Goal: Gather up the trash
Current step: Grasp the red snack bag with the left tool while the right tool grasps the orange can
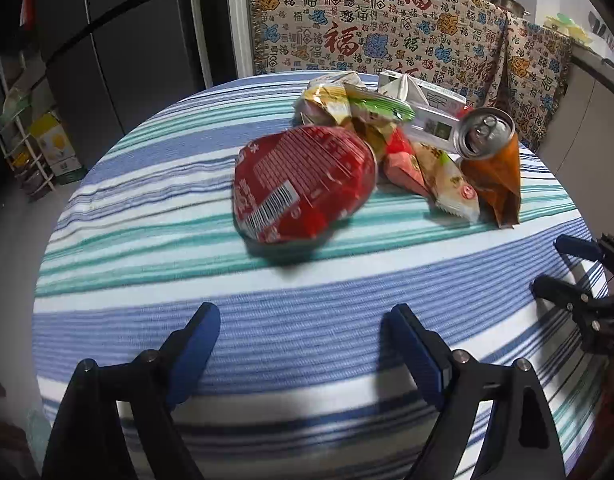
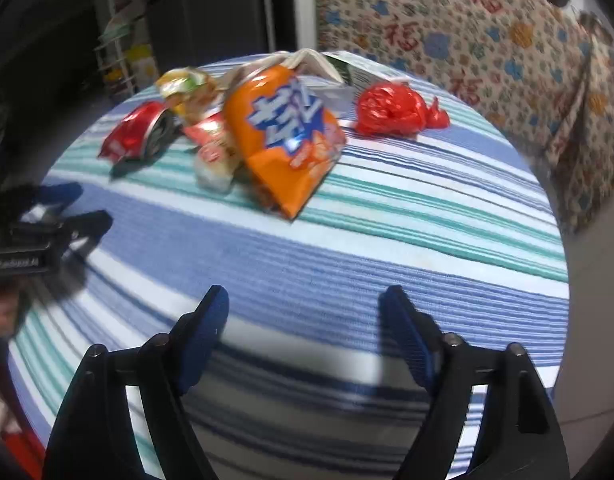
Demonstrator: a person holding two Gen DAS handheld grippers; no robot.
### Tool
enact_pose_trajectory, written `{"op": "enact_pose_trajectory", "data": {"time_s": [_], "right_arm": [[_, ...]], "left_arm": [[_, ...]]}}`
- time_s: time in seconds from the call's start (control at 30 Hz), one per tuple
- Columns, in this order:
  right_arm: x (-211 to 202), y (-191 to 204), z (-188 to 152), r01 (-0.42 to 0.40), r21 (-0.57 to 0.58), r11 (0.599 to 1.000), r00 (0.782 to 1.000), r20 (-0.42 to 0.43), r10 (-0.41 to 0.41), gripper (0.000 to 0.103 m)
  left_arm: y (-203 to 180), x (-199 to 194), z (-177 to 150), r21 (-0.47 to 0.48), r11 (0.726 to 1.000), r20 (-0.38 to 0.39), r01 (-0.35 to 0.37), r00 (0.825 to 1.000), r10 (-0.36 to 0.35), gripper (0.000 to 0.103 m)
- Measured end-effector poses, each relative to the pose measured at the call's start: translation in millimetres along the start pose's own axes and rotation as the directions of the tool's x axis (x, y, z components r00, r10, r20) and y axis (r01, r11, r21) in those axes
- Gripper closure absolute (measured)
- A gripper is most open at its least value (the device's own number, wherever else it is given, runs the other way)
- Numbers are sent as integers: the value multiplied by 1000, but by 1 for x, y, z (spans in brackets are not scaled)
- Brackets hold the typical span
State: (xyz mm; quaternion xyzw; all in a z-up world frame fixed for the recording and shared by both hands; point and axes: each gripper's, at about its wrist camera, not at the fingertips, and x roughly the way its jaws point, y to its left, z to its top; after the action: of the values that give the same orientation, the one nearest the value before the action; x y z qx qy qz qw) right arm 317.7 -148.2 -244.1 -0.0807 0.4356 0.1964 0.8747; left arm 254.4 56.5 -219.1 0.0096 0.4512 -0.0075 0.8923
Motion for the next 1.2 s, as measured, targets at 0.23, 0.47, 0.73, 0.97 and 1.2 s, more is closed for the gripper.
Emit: {"op": "enact_pose_trajectory", "data": {"time_s": [0.23,0.47,0.73,0.97,1.2], "right_arm": [[5,-5,4,15,14,1000,1000,14,-15,12],[4,-10,11,12,11,1000,1000,2,-12,13],[-24,11,33,-12,-51,999,986,165,20,28],[-6,14,65,-13,-75,997,983,181,27,27],[1,13,69,-28,-75,997,981,191,42,55]], "left_arm": [[2,9,12,20,1000,0,15,1000,-15,14],[2,5,11,8,1000,12,13,1000,-13,15],[-5,-11,25,45,999,122,0,993,-6,15],[-12,-4,40,72,997,149,-40,988,29,30],[-17,-6,38,129,988,209,-82,977,53,81]]}}
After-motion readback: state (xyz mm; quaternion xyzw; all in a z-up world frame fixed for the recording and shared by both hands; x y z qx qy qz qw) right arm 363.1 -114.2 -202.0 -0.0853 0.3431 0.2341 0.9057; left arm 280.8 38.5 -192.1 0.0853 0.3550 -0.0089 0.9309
